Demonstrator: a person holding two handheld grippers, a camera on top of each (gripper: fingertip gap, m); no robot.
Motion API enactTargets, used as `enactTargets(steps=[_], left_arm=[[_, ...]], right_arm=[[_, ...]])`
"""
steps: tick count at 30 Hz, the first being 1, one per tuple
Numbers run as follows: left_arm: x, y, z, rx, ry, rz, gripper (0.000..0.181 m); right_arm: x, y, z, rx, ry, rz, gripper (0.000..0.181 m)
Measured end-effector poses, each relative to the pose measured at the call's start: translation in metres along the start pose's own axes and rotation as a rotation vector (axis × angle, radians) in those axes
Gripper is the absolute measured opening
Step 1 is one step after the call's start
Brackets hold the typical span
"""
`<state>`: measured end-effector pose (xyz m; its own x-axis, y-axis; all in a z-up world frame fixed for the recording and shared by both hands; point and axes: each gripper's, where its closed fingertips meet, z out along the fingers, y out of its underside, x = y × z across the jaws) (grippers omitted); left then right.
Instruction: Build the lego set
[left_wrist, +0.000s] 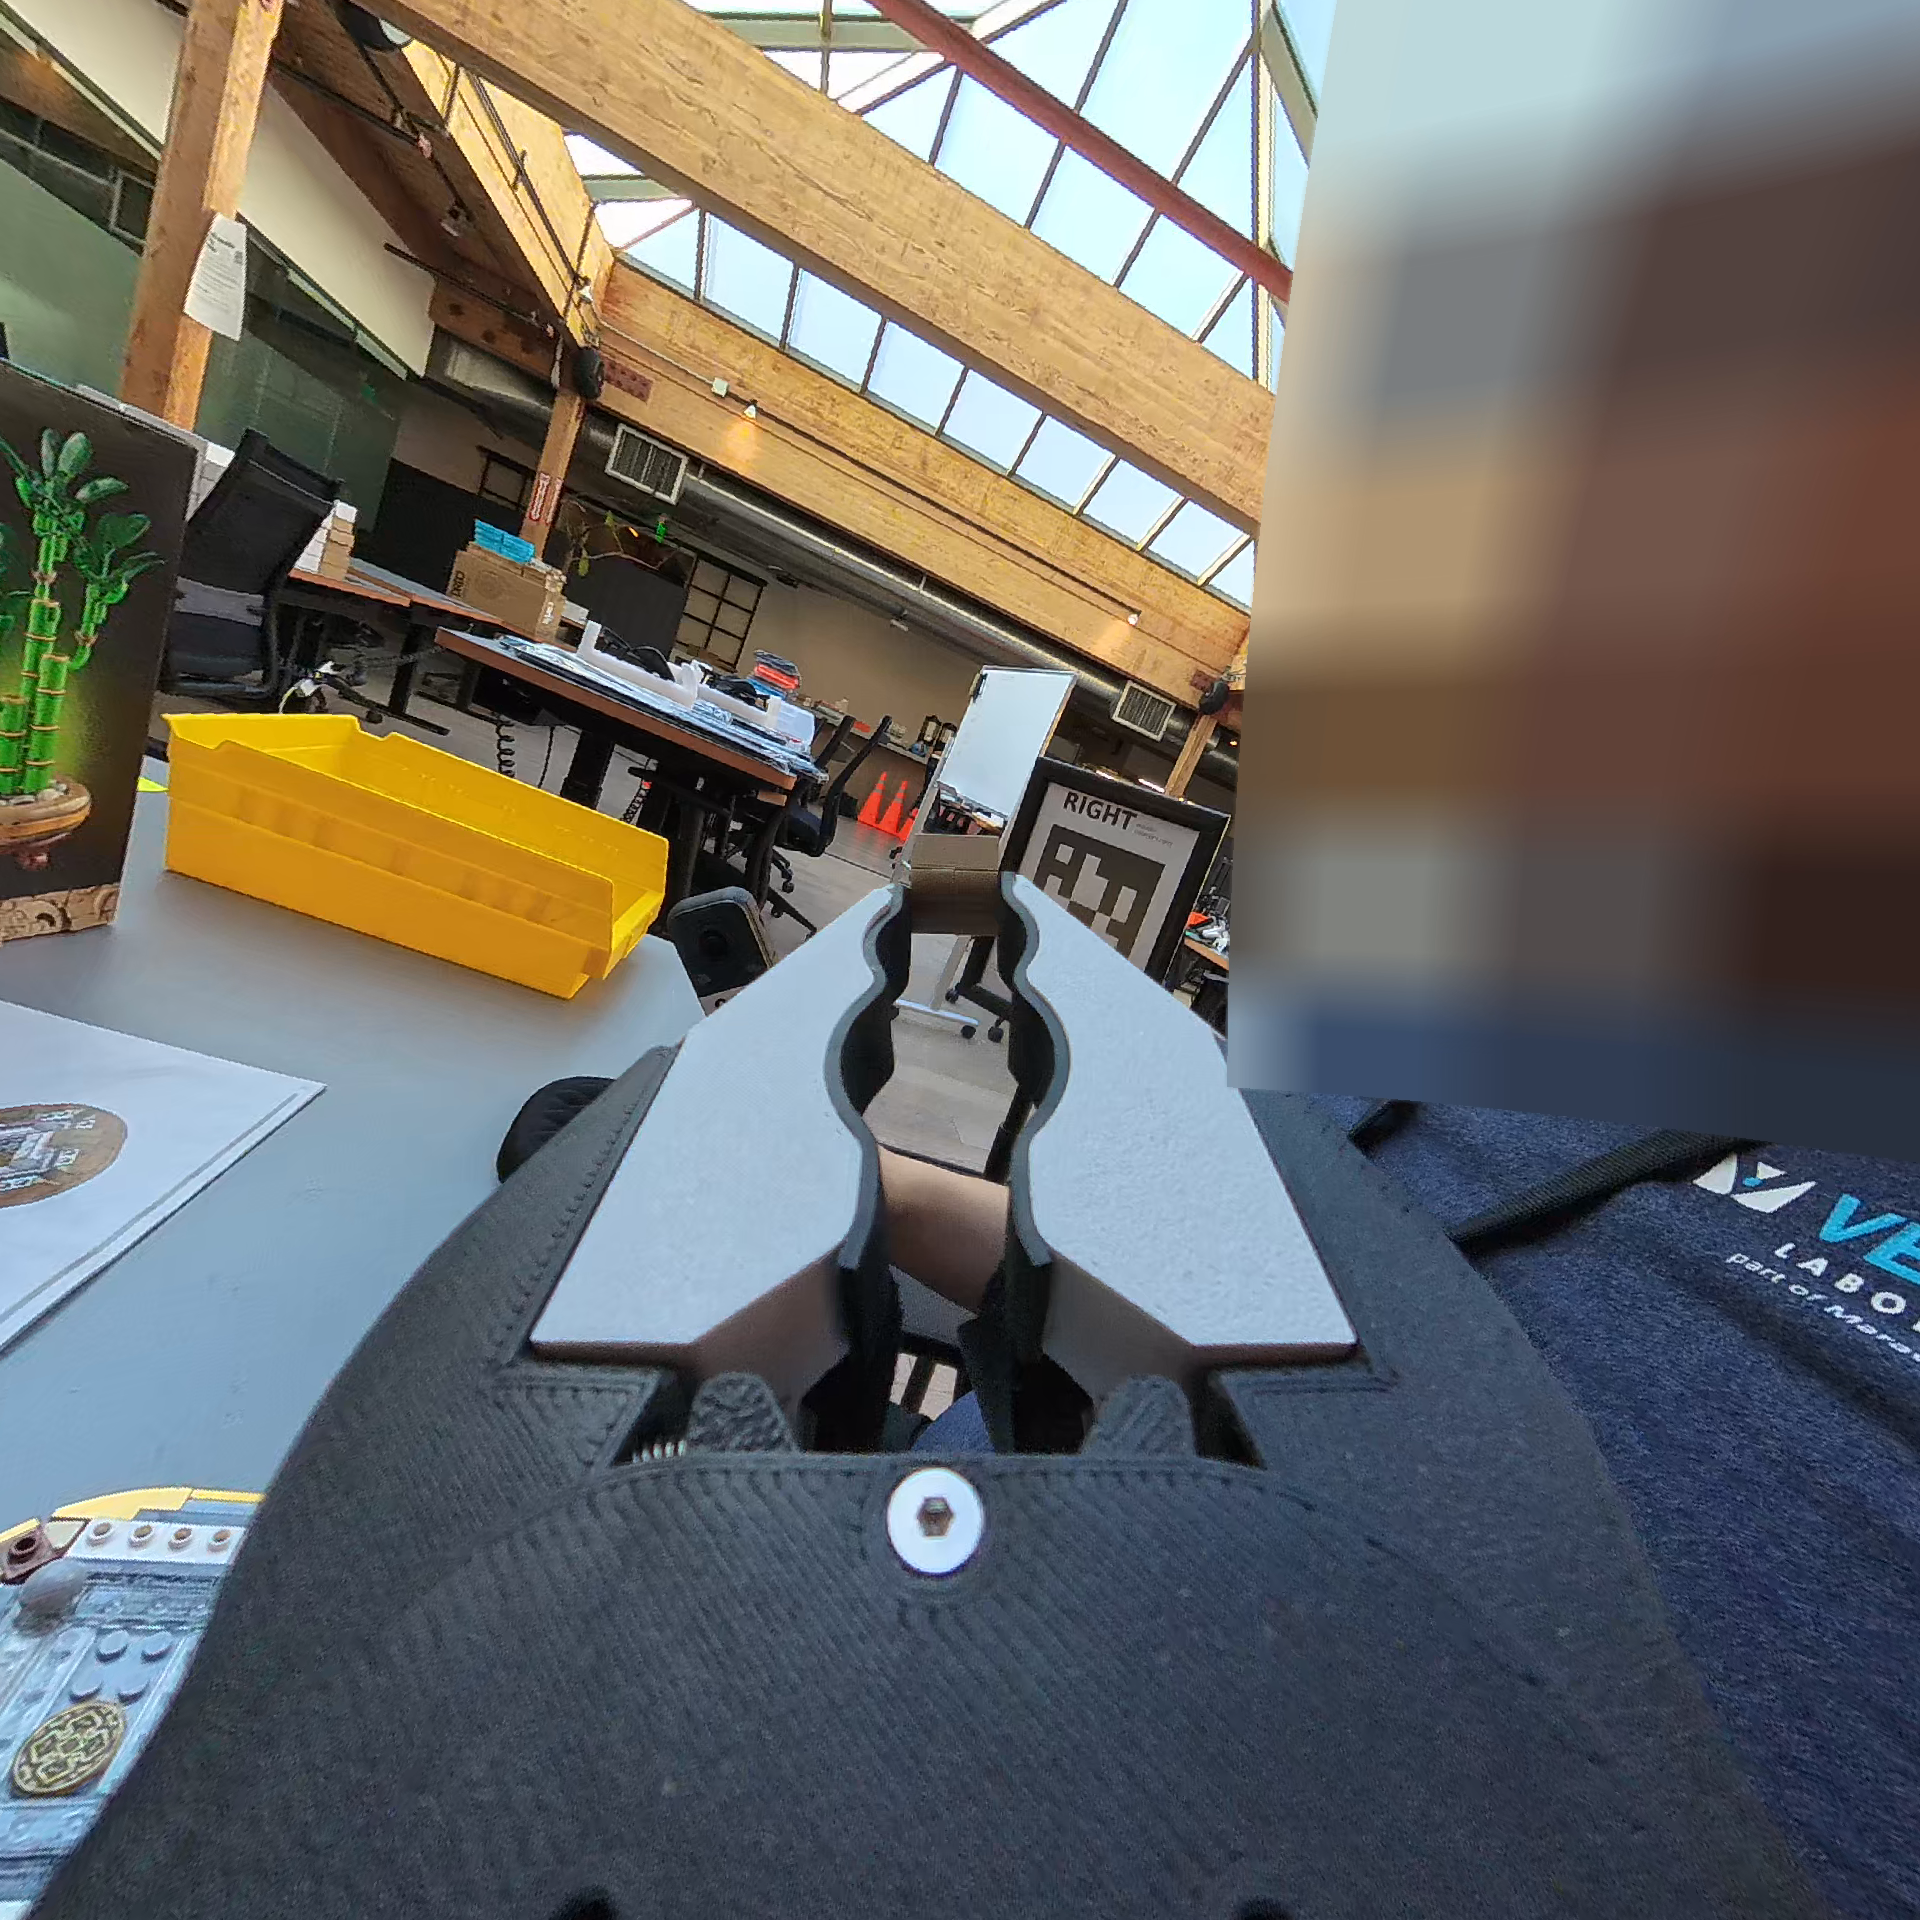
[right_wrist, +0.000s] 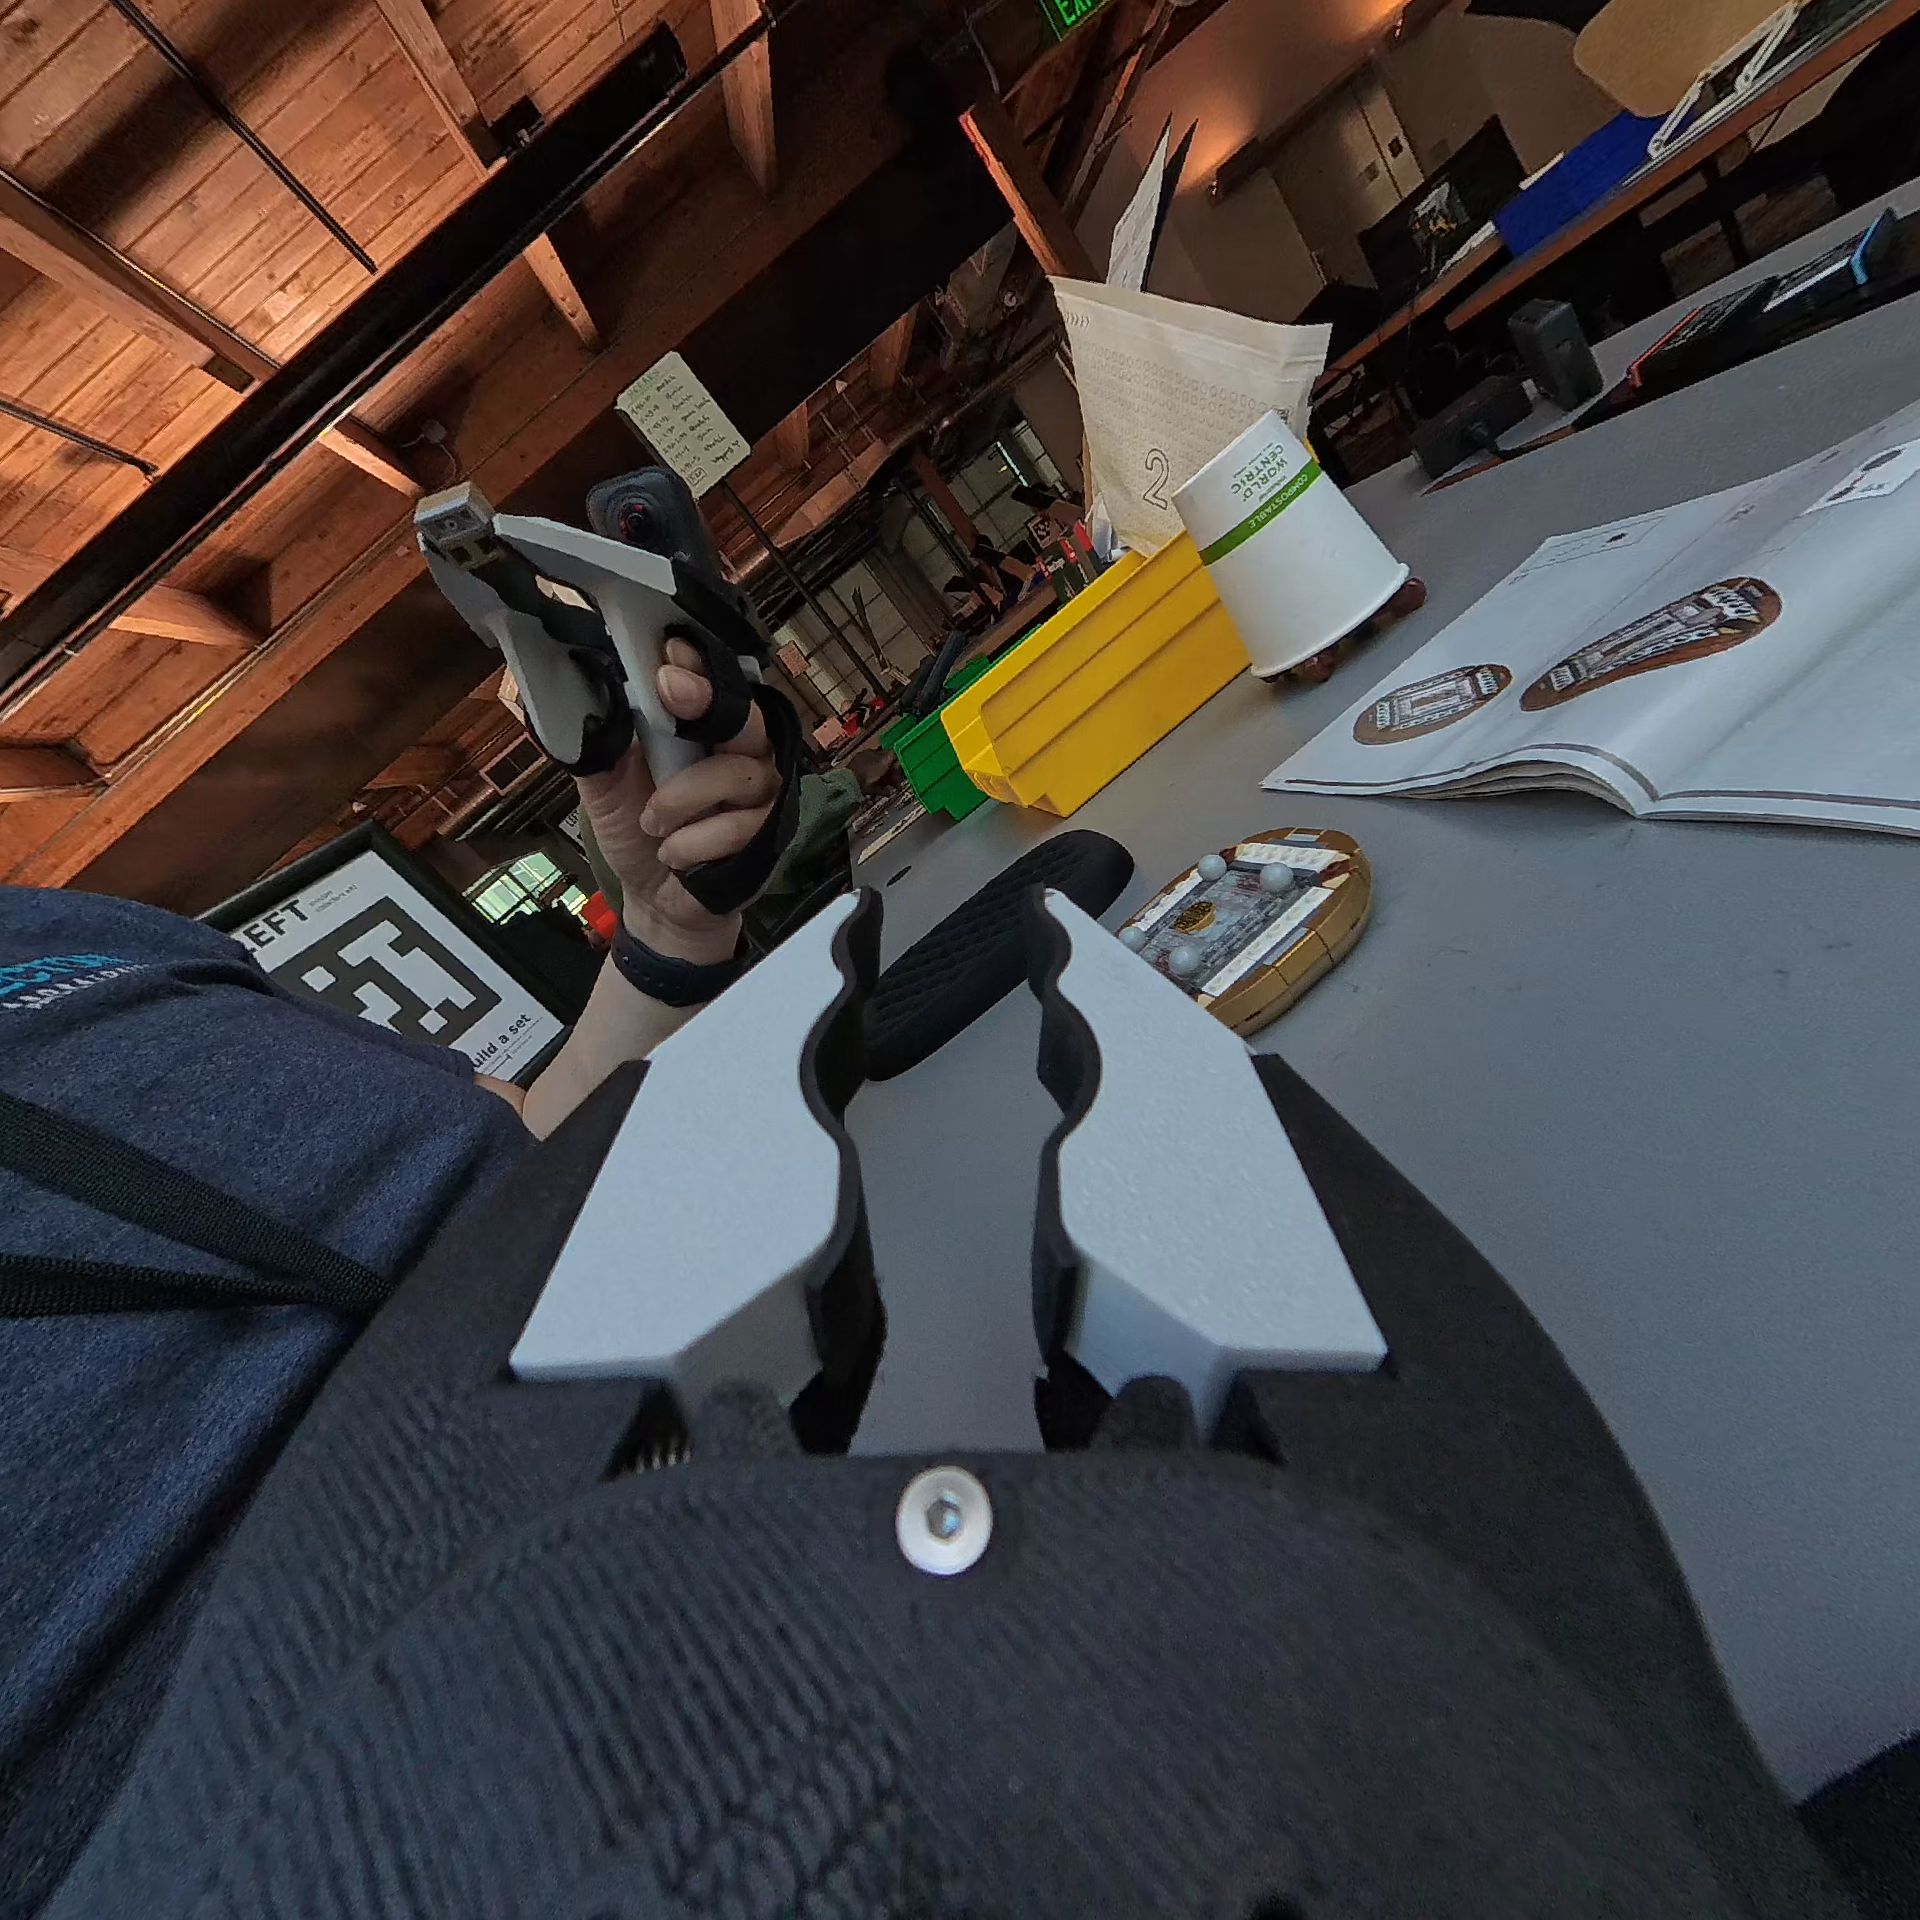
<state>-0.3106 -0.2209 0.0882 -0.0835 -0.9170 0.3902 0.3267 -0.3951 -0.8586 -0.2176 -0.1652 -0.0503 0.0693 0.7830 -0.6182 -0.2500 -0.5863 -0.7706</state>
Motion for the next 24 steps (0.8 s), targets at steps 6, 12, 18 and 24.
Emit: enactTargets(steps=[6,12,18,24], left_arm=[[-0.003,0.005,0.002,-0.043,-0.037,0.044,0.014],[-0.026,0.023,0.0,-0.253,-0.26,0.276,0.014],[-0.036,0.041,-0.001,-0.504,-0.408,0.58,0.014],[-0.039,0.044,-0.002,-0.511,-0.432,0.576,0.014]], right_arm=[[0.0,0.001,0.0,-0.004,0.002,-0.005,0.027],[-0.001,0.001,0.0,-0.005,0.0,-0.003,0.026],[0.0,0.001,0.0,-0.004,0.001,-0.002,0.027],[-0.001,0.002,0.0,-0.004,0.003,-0.005,0.027]])
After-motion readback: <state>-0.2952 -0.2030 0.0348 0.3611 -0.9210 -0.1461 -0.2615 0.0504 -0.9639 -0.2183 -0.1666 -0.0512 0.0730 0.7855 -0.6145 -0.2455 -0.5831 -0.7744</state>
